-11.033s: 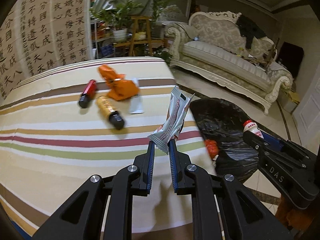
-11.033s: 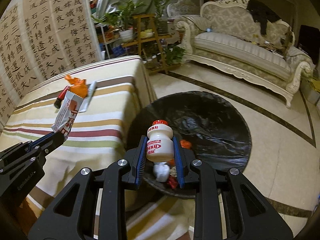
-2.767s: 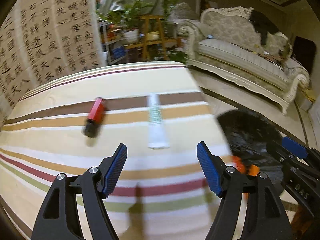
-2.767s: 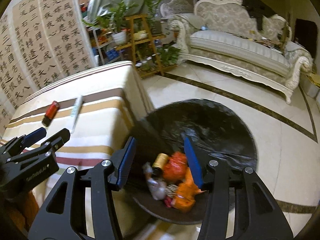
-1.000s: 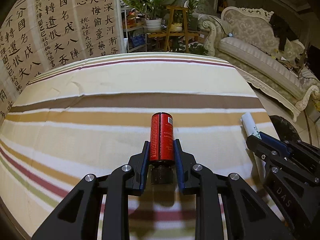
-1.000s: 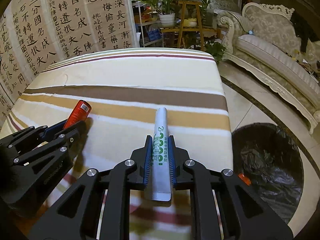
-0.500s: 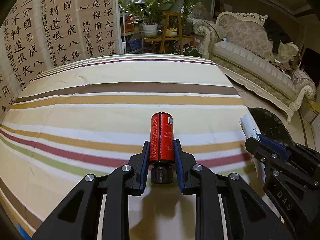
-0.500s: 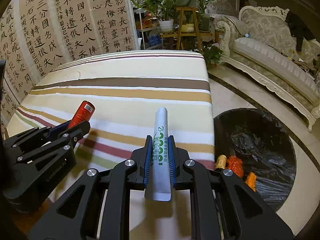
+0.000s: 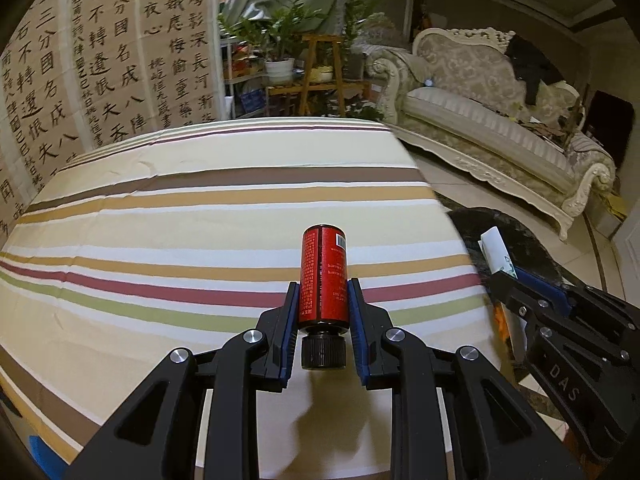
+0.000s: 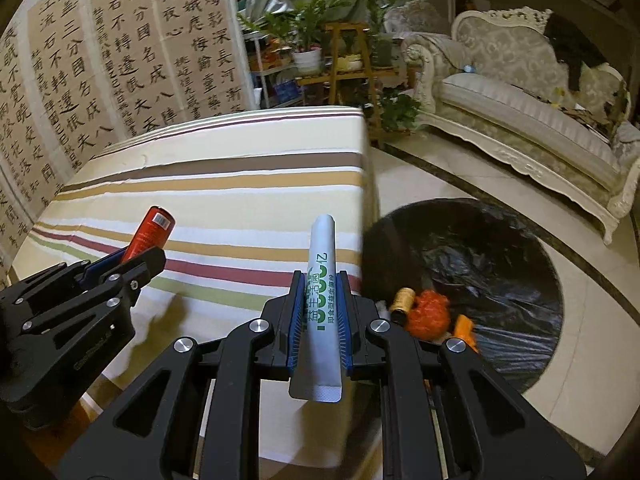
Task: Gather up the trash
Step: 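Carry the red canister and toothpaste tube over the black bin with both tools, then open both grippers to drop the canister and toothpaste tube into the bin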
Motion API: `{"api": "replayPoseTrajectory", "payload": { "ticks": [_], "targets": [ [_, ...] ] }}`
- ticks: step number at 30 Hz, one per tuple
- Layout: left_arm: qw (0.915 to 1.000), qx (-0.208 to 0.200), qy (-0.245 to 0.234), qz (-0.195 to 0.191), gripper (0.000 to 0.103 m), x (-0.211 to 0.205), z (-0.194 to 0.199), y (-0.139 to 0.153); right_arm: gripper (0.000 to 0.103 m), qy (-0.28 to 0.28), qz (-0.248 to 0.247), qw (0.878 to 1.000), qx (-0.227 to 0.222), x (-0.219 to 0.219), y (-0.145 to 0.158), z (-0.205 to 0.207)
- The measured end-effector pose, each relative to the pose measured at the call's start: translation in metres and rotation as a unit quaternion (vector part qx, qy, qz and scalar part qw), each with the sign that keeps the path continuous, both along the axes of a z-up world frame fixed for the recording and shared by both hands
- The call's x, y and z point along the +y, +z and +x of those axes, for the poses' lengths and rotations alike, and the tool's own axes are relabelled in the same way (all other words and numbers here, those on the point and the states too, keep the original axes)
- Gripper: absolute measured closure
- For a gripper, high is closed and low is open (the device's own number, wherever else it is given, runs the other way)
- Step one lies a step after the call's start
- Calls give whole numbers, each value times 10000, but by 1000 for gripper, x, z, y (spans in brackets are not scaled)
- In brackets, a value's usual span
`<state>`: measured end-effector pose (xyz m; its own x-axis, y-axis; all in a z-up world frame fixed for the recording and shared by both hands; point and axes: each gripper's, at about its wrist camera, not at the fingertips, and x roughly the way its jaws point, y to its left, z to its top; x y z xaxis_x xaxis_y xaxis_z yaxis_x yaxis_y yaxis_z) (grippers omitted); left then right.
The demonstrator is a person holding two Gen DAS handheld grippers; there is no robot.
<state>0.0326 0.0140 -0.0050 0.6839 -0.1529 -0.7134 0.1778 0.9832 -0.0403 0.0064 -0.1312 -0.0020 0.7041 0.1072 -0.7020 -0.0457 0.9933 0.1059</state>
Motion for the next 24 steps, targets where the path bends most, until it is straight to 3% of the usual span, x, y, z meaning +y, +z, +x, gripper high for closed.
{"api": "replayPoseTrajectory", "payload": {
  "ticks": [24],
  "targets": [
    [9934, -164, -1116, 208, 79, -121, 22, -6, 87, -1364, -6, 9906, 35, -117, -17, 4]
  ]
}}
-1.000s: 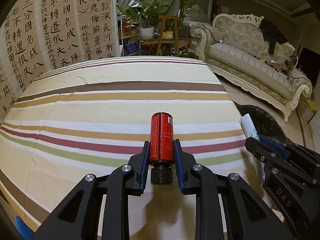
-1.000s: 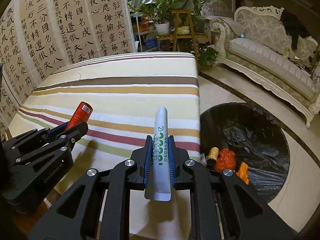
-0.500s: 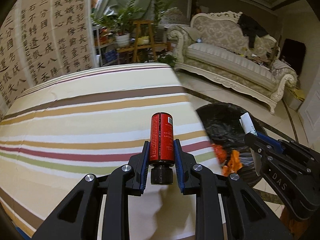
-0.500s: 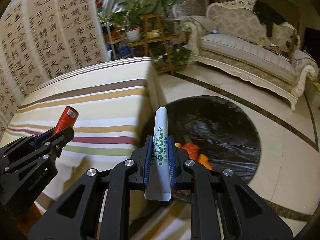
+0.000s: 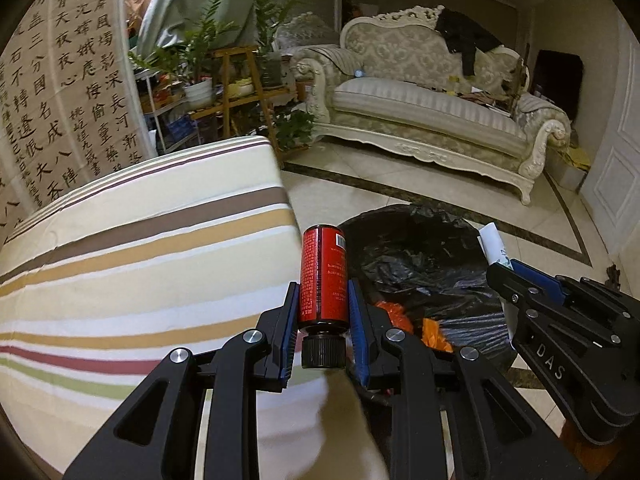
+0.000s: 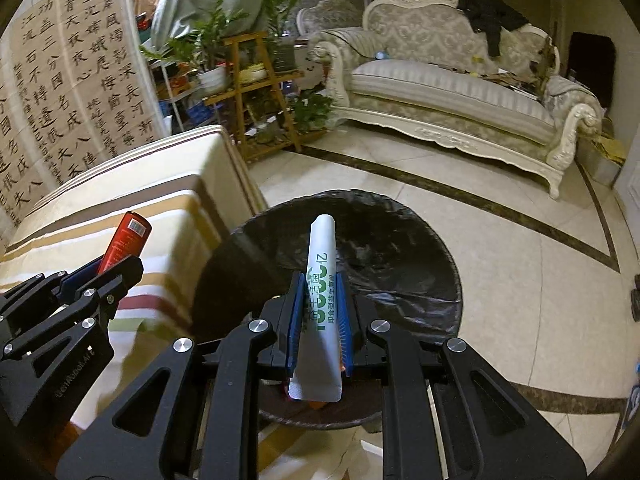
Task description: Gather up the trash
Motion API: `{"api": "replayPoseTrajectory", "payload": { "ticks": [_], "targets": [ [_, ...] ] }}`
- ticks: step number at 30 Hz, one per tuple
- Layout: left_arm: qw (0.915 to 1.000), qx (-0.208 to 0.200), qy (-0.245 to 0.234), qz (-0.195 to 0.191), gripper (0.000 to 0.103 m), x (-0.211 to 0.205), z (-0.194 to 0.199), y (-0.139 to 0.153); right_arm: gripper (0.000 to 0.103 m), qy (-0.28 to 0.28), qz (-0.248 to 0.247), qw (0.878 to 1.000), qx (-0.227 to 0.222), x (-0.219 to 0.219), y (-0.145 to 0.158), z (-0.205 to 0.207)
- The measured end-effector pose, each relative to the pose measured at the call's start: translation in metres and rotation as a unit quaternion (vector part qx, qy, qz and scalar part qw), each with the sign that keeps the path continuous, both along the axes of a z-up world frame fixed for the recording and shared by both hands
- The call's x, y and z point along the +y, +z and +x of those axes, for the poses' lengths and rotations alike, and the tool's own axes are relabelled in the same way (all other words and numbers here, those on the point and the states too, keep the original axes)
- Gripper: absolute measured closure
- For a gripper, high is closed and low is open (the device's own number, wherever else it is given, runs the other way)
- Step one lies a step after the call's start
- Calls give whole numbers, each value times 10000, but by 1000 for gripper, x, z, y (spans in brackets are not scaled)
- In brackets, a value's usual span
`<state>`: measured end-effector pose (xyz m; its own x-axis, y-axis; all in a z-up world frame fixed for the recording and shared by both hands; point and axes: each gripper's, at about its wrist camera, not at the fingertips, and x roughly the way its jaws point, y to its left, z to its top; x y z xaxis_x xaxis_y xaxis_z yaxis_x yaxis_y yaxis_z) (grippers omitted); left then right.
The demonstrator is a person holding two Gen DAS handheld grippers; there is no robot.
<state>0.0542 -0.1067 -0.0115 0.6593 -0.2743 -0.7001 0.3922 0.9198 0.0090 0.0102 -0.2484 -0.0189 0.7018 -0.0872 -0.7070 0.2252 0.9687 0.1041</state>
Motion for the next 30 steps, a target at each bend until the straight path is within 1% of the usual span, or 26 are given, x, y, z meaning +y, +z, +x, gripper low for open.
{"api": "replayPoseTrajectory", "payload": {
  "ticks": [4, 8, 9, 10, 11, 12, 16, 18, 20, 21, 23, 30],
  "targets": [
    [9999, 30, -106, 36, 78, -14, 5, -3, 87, -101, 19, 9999, 54, -10, -6, 4],
    [9999, 54, -149, 59, 77, -19, 6, -7, 85, -190, 31, 9998, 80, -15, -11, 6],
    [9998, 75, -152, 58, 75, -19, 6, -8, 84, -194, 50, 9998, 88, -17, -12, 7],
    [9999, 82, -137, 50, 67, -19, 6, -9, 79, -197, 57, 9997, 97, -17, -12, 8],
    [9999, 73, -122, 36, 59, -18, 6, -9, 72, -206, 63, 9997, 101, -17, -13, 8],
    [9999, 49, -96, 24, 57, -17, 6, -8, 70, -221, 57, 9997, 93, -18, -13, 7],
    [10000, 47, -21, 1, 47, -14, 6, -8, 68, -255, 45, 9996, 96, -20, -14, 6],
    [10000, 22, 13, -4, 44, -13, 4, -7, 68, -266, 39, 9996, 90, -19, -14, 4],
    [10000, -26, 54, 5, 38, -10, 3, -6, 67, -263, 33, 9996, 89, -19, -13, 3],
    [10000, -53, 69, -5, 37, -8, 1, -4, 66, -262, 35, 9996, 87, -20, -13, 4],
    [9999, -79, 87, -27, 35, -7, -1, -3, 60, -267, 22, 9996, 71, -19, -11, 1],
    [9998, -144, 136, -51, 30, 3, -12, 3, 58, -224, -34, 9997, 26, -12, -6, -11]
  ]
}}
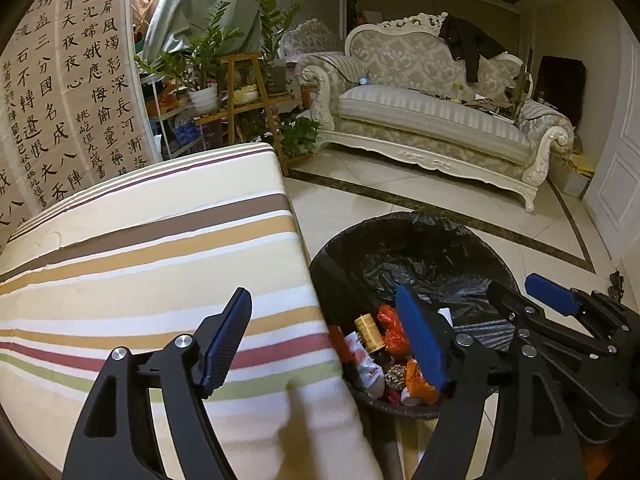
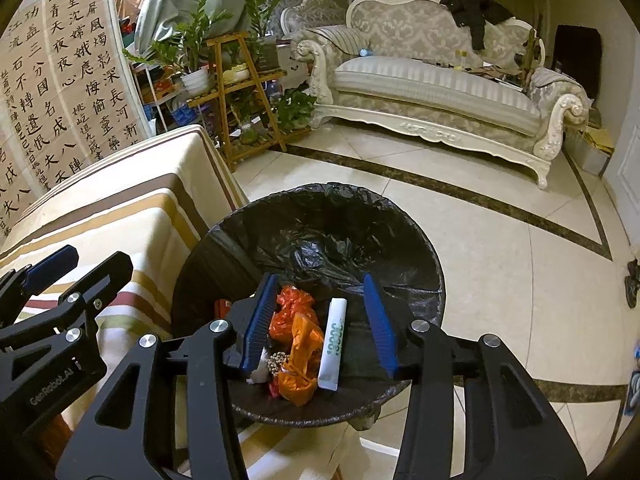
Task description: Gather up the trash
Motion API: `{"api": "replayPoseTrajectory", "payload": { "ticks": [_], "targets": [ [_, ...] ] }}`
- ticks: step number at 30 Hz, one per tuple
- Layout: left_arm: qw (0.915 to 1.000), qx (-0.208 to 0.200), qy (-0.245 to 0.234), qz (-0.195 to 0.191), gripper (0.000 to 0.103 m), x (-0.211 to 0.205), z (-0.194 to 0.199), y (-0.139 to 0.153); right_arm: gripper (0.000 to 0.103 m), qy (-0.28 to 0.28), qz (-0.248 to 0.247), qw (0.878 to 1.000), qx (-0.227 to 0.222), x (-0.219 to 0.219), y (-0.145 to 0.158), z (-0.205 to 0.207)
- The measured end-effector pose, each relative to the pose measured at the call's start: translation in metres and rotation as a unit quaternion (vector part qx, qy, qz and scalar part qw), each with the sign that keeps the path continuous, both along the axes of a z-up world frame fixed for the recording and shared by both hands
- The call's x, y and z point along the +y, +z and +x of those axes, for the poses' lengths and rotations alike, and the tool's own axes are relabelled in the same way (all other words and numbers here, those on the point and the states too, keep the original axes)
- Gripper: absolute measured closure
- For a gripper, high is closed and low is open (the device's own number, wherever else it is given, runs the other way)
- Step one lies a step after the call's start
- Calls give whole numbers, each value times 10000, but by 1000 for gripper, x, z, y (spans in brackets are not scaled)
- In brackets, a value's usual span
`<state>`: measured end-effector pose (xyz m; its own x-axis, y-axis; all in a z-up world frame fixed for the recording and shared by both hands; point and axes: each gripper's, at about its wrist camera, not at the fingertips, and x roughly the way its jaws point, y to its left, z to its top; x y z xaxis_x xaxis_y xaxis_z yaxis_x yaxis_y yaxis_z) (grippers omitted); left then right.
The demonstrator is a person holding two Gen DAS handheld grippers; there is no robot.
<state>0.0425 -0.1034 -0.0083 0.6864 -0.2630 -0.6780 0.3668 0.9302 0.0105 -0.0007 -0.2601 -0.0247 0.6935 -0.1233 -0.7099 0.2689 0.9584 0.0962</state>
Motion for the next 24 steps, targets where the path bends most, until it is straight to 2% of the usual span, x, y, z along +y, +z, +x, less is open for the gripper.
{"api": "replayPoseTrajectory", "payload": {
  "ticks": [2, 10, 13, 24],
  "targets": [
    [10000, 24, 48, -32, 29, 5, -3, 1, 53, 4, -15, 10000, -14, 1, 2, -3],
    [9998, -128, 140, -67, 25, 17, -18, 11, 51, 64, -90, 9999, -112, 10, 12, -19],
    [9997, -194, 167, -50, 24, 20, -26, 13, 43, 62, -134, 9997, -184, 12, 17, -25],
    [9993, -264, 234, -116, 24, 28, -35, 16, 42, 58, -286, 9991, -308, 18, 27, -42]
  ]
}}
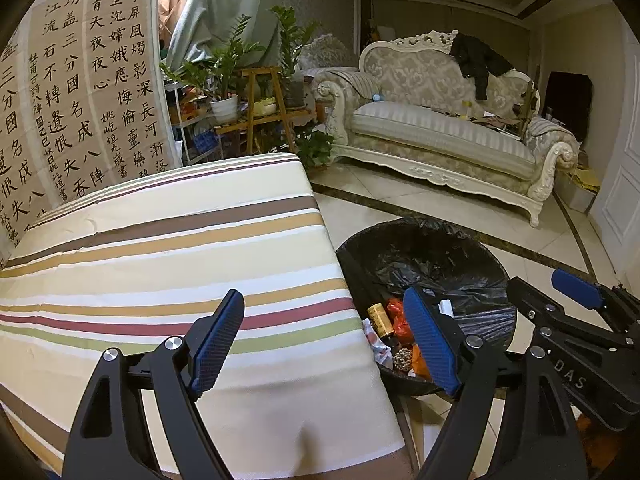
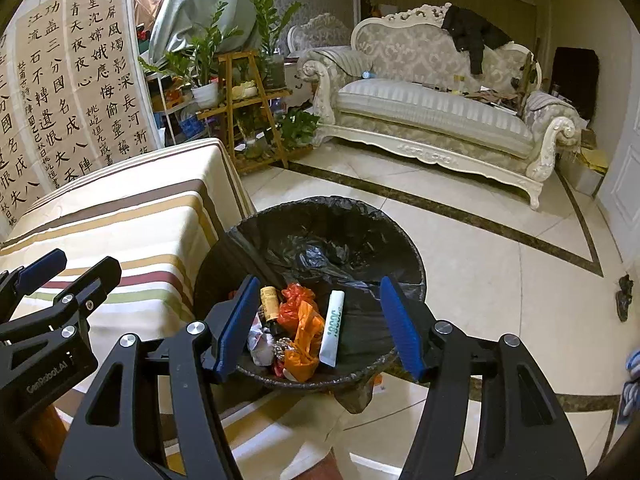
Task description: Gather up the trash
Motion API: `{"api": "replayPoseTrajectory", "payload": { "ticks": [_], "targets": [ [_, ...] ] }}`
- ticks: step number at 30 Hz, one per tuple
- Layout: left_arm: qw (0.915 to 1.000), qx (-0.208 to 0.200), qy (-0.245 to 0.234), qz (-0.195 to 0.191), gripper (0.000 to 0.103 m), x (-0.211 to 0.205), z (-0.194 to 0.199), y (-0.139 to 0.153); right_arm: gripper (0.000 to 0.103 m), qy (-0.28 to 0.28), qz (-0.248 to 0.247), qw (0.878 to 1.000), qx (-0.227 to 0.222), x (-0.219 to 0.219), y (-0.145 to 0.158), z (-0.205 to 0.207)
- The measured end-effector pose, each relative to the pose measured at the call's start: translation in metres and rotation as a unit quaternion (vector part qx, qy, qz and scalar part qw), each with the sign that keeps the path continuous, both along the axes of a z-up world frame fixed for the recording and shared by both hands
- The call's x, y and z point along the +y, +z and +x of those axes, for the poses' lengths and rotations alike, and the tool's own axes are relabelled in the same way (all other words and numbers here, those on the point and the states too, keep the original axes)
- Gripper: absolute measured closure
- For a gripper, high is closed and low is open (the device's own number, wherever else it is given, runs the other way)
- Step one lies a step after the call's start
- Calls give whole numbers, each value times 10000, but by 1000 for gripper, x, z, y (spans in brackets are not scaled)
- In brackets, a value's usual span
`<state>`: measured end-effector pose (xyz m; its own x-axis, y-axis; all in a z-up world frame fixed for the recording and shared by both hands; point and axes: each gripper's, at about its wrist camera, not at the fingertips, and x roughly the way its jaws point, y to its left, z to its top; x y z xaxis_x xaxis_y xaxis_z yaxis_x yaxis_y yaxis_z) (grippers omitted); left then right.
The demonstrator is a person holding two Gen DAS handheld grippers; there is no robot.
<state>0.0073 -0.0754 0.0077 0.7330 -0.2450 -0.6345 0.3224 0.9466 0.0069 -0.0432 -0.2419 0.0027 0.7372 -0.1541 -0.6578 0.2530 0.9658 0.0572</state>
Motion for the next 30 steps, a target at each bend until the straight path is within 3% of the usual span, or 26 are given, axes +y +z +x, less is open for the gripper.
{"api": "replayPoseTrajectory", "payload": {
  "ticks": [30],
  "targets": [
    [10000, 18, 21, -26, 24, 2, -1, -1, 42, -1, -3, 10000, -10, -1, 0, -1]
  ]
}}
